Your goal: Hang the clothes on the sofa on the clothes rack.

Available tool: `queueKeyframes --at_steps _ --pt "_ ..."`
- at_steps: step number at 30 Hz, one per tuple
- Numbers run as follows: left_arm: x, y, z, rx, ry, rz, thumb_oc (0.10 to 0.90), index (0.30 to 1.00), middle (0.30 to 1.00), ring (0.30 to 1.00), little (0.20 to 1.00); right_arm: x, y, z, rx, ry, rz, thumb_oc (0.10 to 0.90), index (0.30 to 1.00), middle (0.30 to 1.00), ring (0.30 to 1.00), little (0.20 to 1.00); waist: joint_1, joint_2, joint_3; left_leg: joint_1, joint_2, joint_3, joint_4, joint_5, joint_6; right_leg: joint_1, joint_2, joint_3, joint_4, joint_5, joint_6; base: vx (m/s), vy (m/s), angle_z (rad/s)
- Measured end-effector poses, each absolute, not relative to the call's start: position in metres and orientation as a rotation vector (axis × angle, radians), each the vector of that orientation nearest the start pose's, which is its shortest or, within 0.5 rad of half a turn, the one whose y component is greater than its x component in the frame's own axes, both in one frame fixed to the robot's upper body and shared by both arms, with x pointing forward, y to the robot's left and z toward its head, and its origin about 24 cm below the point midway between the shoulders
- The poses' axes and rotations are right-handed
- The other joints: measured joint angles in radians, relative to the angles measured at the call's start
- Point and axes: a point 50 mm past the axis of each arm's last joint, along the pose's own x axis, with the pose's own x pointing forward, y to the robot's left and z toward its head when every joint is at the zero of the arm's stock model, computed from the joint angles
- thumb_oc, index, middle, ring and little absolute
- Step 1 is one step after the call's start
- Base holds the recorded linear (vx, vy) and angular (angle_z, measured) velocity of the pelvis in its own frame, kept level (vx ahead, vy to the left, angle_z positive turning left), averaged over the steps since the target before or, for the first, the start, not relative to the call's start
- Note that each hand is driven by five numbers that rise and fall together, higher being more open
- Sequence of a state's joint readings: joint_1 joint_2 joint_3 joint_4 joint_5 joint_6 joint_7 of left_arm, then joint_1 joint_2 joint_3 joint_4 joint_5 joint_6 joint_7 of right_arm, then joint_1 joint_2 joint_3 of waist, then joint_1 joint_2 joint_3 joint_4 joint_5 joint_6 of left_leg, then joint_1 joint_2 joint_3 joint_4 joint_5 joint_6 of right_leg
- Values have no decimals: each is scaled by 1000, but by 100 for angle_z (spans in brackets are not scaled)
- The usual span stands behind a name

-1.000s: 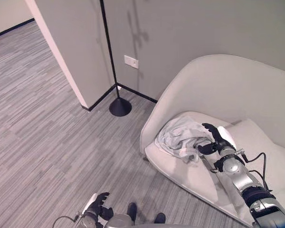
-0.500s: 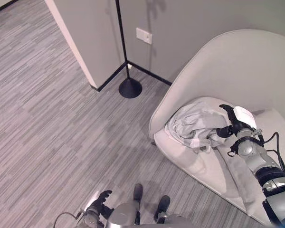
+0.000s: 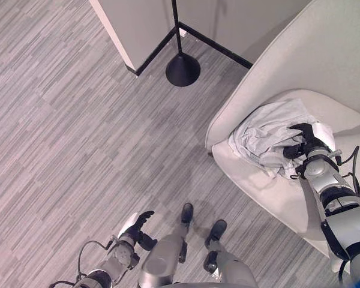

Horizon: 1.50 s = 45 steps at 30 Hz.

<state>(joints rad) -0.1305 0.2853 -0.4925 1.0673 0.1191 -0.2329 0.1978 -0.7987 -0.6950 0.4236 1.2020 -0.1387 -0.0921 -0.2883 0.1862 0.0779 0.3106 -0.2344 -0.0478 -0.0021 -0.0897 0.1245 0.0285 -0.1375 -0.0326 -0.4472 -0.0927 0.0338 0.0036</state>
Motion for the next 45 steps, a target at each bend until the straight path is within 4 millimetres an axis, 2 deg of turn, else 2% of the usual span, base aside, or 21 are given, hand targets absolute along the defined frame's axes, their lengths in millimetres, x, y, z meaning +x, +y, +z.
queueKeyframes --at_steps 3,6,7,9,12,13,15,17,20,21,22,23,25,27,29,30,33,36,41,43,45 --pt "184 195 -122 645 666 -181 800 900 900 900 900 356 -307 102 -1090 157 -303 400 300 300 300 300 -15 -4 1 11 0 6 7 0 0 14 -1 3 0 1 1 1 -17 -1" --pt "187 199 -120 638 663 -151 800 900 900 900 900 347 -275 127 -1192 -103 -178 400 300 300 300 300 -41 -16 6 68 2 12 3 0 0 67 0 19 0 1 1 -13 -54 -8" --pt "187 203 -119 641 665 -135 800 900 900 900 900 344 -265 140 -1204 -210 -169 400 300 300 300 300 -59 -40 -2 97 3 19 2 0 0 93 0 25 0 1 1 -20 -55 -16" --pt "190 205 -118 645 656 -131 800 900 900 900 900 341 -269 150 -1213 -254 -219 400 300 300 300 300 -64 -73 -20 105 7 23 1 -1 -1 99 3 39 0 0 2 -37 -89 -14" --pt "193 202 -116 673 644 -159 800 900 900 900 900 334 -284 165 -1224 -279 -309 400 300 300 300 300 -76 -99 -38 124 12 31 0 -6 -3 113 6 54 -1 -1 1 -25 -72 -9" --pt "196 202 -113 671 626 -158 800 900 900 900 900 331 -286 169 -1219 -299 -329 400 300 300 300 300 -79 -101 -39 134 13 36 0 -6 -3 120 7 58 -1 0 2 -42 -50 -15" --pt "190 202 -111 642 609 -149 800 900 900 900 900 325 -288 179 -1218 -346 -364 400 300 300 300 300 -85 -101 -43 161 13 41 -1 -8 -3 146 6 67 -1 2 5 -35 -28 -17" --pt "189 203 -106 636 579 -148 800 900 900 900 900 321 -287 185 -1212 -382 -381 400 300 300 300 300 -91 -100 -75 177 17 55 -5 -30 -15 156 8 82 -1 0 9 -62 -60 -20" --pt "206 206 -67 648 393 -163 800 900 900 900 900 310 -273 211 -1208 -509 -388 400 300 300 300 300 -101 -90 -92 204 19 64 -1 -17 1 179 9 89 0 4 6 -66 -85 -9" --pt "226 204 -35 654 239 -142 800 900 900 900 900 306 -263 228 -1219 -602 -378 400 300 300 300 300 -101 -80 -97 229 19 71 -1 -17 1 203 9 97 -1 3 6 -46 -77 -11" --pt "239 202 -12 638 124 -104 800 900 900 900 900 303 -257 241 -1229 -666 -373 400 300 300 300 300 -100 -74 -102 242 19 71 -1 -20 -1 216 9 98 -1 3 6 -34 -77 -7" --pt "245 200 -2 625 66 -82 800 900 900 900 900 301 -255 247 -1234 -698 -370 400 300 300 300 300 -98 -70 -107 247 20 72 -1 -22 -1 222 9 98 -1 2 5 -32 -71 -2" --pt "274 192 49 587 -182 6 800 900 900 900 900 299 -239 279 -1253 -855 -381 400 300 300 300 300 -100 -65 -145 259 23 80 -1 -29 -8 231 13 107 -1 0 2 -43 -91 -10" --pt "286 186 68 575 -270 31 800 900 900 900 900 301 -227 300 -1242 -945 -398 400 300 300 300 300 -114 -66 -165 265 25 84 0 -29 -8 233 16 111 -1 -1 0 -34 -84 -10" --pt "291 179 74 574 -305 25 800 900 900 900 900 300 -220 314 -1230 -1007 -414 400 300 300 300 300 -117 -67 -165 273 27 89 0 -29 -8 239 18 117 -1 -1 0 -8 -34 -11" --pt "294 168 76 563 -334 -12 800 900 900 900 900 298 -213 326 -1201 -1084 -441 400 300 300 300 300 -118 -70 -175 280 29 93 -1 -31 -10 244 19 121 -1 -3 -2 -9 -50 -10" --pt "294 146 70 500 -328 -59 800 900 900 900 900 295 -201 345 -1166 -1170 -454 400 300 300 300 300 -136 -80 -190 282 30 94 0 -32 -11 245 21 123 -1 -5 -5 -8 -49 -5" --pt "293 111 61 370 -283 -158 800 900 900 900 900 293 -188 363 -1155 -1246 -460 400 300 300 300 300 -144 -81 -192 292 31 103 -1 -32 -11 252 22 133 -1 -4 -6 -7 -26 -8" --pt "279 74 40 314 -190 -385 800 900 900 900 900 292 -176 382 -1132 -1313 -478 400 300 300 300 300 -166 -96 -203 298 33 109 0 -33 -11 256 23 139 -1 -5 -6 -2 -5 -2" --pt "276 63 26 296 -131 -409 800 900 900 900 900 292 -168 387 -1079 -1335 -461 400 300 300 300 300 -174 -96 -206 302 34 120 -1 -35 -11 255 23 155 -1 -5 -6 -4 -23 -15" --pt "277 58 17 284 -83 -389 800 900 900 900 900 294 -157 383 -1016 -1342 -432 400 300 300 300 300 -189 -98 -208 308 35 128 -1 -37 -11 259 24 162 -1 -5 -6 1 -15 -13"
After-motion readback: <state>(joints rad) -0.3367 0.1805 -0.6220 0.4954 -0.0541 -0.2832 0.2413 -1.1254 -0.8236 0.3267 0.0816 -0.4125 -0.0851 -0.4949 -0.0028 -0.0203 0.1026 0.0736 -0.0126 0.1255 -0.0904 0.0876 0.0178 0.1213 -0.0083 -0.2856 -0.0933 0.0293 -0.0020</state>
